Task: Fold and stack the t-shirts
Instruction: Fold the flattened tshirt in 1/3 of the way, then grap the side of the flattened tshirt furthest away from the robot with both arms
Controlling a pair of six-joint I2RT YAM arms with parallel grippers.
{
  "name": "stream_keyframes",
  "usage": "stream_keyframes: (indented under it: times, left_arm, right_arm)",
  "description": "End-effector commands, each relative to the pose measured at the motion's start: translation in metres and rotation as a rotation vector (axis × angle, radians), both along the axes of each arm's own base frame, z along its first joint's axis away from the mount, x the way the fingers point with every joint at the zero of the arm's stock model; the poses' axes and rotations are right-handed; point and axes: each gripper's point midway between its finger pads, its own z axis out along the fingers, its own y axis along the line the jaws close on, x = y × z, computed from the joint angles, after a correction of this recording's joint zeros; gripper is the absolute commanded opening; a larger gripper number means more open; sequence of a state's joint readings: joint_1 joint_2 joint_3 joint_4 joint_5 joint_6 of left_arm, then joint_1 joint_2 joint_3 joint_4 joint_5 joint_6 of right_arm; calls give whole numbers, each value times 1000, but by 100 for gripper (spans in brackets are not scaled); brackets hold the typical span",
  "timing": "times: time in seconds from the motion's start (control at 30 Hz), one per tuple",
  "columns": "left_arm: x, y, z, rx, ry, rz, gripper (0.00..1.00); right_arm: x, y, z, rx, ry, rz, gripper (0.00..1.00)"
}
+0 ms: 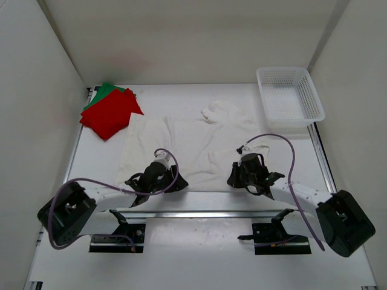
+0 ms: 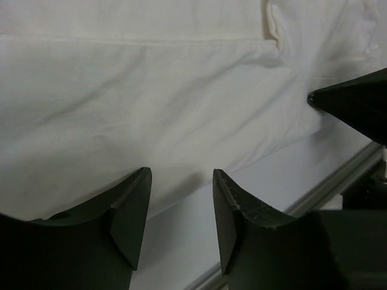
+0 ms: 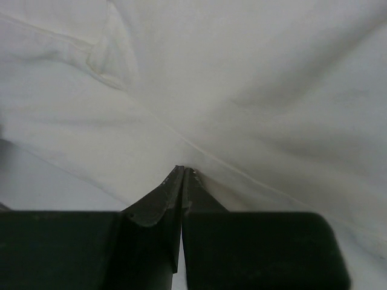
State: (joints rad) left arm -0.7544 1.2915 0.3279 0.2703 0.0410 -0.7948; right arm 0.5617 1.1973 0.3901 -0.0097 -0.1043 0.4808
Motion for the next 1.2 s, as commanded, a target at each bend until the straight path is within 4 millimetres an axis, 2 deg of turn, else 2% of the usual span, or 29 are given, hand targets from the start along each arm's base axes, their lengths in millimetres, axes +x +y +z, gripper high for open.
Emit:
stream_keyframes:
  times: [0.0, 0.1, 0.17, 0.2, 0.23, 0.3, 0.37, 0.4, 0.47, 0.5, 0.53, 0.57, 0.6, 0.63, 0.67, 0.7, 0.73, 0.77, 0.8, 0.83, 0.87, 0.9, 0.93, 0.97, 1.0, 1.03, 1.07, 1.1, 1.17]
  left_arm:
    - [-47, 20, -28, 11, 134, 20, 56]
    - [-65, 23, -29, -18, 152, 34, 56]
    - [-64, 23, -22, -43, 140, 45, 57]
    - [-62, 24, -18, -48, 136, 45, 58]
    - [-46, 25, -3, -81, 99, 67, 58]
    - [-11, 40, 24, -77, 10, 122, 59]
    - [31, 48, 72, -107, -101, 173, 61]
    - [46, 61, 78, -90, -116, 191, 63]
    - [88, 76, 118, -106, -189, 237, 63]
    - [102, 89, 117, -100, -176, 267, 63]
    - [121, 102, 123, -90, -185, 299, 62]
    - [134, 105, 128, -86, -185, 318, 61]
    - [142, 114, 130, -70, -179, 342, 61]
    - [148, 119, 124, -63, -162, 356, 61]
    - [153, 123, 122, -60, -158, 365, 61]
    - [158, 132, 123, -48, -167, 399, 60]
    - [160, 136, 117, -42, -155, 415, 61]
    - [161, 137, 113, -37, -141, 416, 61]
    - [168, 147, 118, -19, -163, 454, 61]
    - [171, 155, 111, -9, -148, 476, 61]
    - [173, 157, 110, -8, -143, 481, 61]
    - [179, 166, 107, -2, -133, 507, 61]
    - [182, 172, 108, 3, -137, 523, 61]
    - [188, 175, 107, 14, -134, 533, 61]
    - [195, 182, 107, 33, -136, 552, 61]
    - [201, 189, 111, 63, -149, 572, 61]
    - [203, 199, 101, 98, -129, 600, 61]
    - [214, 200, 100, 113, -129, 601, 62]
    - [232, 213, 99, 142, -117, 630, 61]
  right_arm:
    - [-45, -17, -22, -58, 111, 19, 0]
    - [-60, -16, -17, -25, 128, 31, 0]
    - [-55, -13, -5, 6, 107, 41, 0]
    - [-43, -10, 10, 28, 65, 35, 2]
    - [-40, -9, 16, 45, 61, 42, 7]
    - [-13, -4, 52, 96, -30, 39, 15]
    - [11, -4, 75, 114, -99, 24, 19]
    - [29, -6, 93, 122, -158, 8, 19]
    - [55, -5, 97, 124, -159, 4, 9]
    - [77, -1, 118, 142, -216, 10, 5]
    - [98, 1, 121, 133, -231, 9, 0]
    - [115, -1, 110, 106, -207, -14, 1]
    - [142, 1, 112, 95, -222, -33, 0]
    - [165, 0, 126, 96, -261, -39, 0]
    - [185, -4, 114, 77, -250, -69, 0]
    - [210, -2, 116, 80, -257, -88, 0]
    - [236, -6, 136, 81, -318, -95, 1]
    - [249, -4, 115, 69, -280, -92, 3]
    - [273, -6, 113, 60, -283, -100, 5]
    - [293, -4, 128, 65, -310, -98, 7]
    - [305, -7, 107, 54, -271, -99, 9]
    - [323, -5, 100, 40, -260, -94, 11]
    - [340, -7, 99, 25, -261, -106, 14]
    - [356, -7, 114, 30, -300, -111, 17]
    - [360, -8, 95, 21, -260, -111, 23]
    - [372, -11, 94, 15, -264, -115, 30]
    - [381, -14, 102, 10, -278, -121, 34]
    - [387, -15, 87, -2, -254, -130, 39]
    - [403, -16, 78, -37, -229, -109, 45]
